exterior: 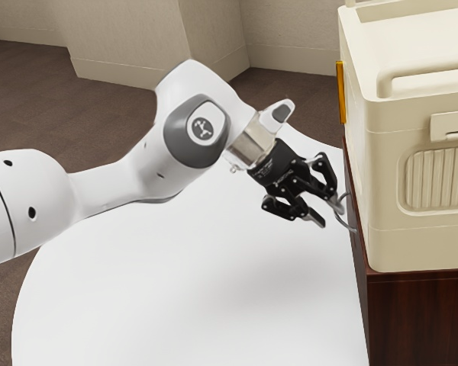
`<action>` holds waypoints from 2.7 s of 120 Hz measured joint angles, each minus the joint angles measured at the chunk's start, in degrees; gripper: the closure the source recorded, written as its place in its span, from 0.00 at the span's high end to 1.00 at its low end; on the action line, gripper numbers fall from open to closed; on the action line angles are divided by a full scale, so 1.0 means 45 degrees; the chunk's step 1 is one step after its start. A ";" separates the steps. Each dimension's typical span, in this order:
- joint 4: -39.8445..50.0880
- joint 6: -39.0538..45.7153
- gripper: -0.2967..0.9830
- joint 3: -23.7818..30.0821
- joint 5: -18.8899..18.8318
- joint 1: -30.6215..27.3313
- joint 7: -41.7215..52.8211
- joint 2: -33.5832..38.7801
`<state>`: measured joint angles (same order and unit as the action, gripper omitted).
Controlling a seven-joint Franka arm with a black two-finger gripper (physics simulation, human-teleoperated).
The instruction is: Pull the drawer handle with one arm to open the drawer
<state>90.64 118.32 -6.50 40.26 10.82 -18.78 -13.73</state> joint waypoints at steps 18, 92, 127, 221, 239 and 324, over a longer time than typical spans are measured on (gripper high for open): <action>0.0019 0.0059 0.34 -0.0015 -0.0014 -0.0017 0.0002 0.0007; 0.0874 0.0131 0.25 -0.0089 -0.0186 -0.0037 0.0088 0.0756; 0.0975 0.0131 0.25 -0.0197 -0.0231 -0.0012 0.0118 0.0814; 0.1827 0.0129 0.21 -0.0567 -0.0294 -0.0059 0.0160 0.1477; 0.2119 0.0123 0.21 -0.0581 -0.0319 -0.0068 0.0162 0.1734; 0.3065 0.0109 0.19 -0.0770 -0.0415 -0.0278 0.0084 0.2522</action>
<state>104.43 118.81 -9.97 38.39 9.58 -18.41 -2.38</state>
